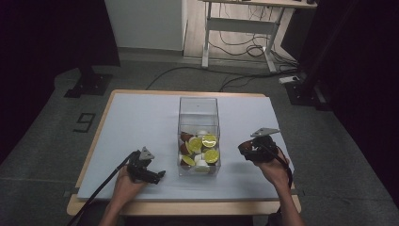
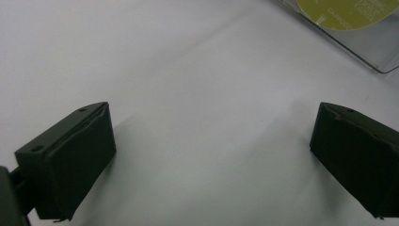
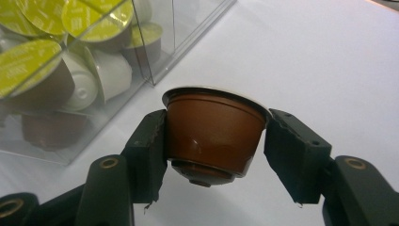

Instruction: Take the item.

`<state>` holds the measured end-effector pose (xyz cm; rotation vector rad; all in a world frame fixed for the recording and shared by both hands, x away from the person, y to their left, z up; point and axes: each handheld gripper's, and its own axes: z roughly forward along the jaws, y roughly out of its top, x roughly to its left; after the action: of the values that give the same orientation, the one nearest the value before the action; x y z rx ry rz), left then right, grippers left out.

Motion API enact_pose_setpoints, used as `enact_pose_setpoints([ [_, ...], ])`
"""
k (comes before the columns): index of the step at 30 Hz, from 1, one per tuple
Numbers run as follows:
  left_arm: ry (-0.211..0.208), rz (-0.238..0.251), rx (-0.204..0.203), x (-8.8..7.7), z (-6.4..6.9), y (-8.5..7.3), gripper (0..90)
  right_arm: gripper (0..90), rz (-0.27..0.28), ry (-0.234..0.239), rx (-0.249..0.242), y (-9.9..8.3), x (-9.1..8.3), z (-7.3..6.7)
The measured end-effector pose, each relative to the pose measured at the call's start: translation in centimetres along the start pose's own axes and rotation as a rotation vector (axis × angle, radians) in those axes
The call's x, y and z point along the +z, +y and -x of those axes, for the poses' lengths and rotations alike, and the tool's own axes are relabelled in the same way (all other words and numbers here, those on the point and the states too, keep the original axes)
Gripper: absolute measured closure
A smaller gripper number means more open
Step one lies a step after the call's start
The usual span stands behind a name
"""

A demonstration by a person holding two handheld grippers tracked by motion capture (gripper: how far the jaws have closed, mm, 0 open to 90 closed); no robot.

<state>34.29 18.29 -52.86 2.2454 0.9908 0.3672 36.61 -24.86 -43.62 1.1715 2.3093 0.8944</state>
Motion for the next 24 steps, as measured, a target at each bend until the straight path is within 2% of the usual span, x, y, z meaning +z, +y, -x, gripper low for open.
enact_pose_setpoints([
  [9, 0.000, 0.000, 0.000, 0.0, 0.0, 0.0, 0.1, 41.2, 0.003, 0.000, 0.011, -1.3, 1.5, -0.5],
  [24, 0.000, 0.000, 0.001, 0.0, 0.0, 0.0, 0.1, 41.1, -0.041, -0.013, -0.006, -2.3, 3.2, -0.8],
])
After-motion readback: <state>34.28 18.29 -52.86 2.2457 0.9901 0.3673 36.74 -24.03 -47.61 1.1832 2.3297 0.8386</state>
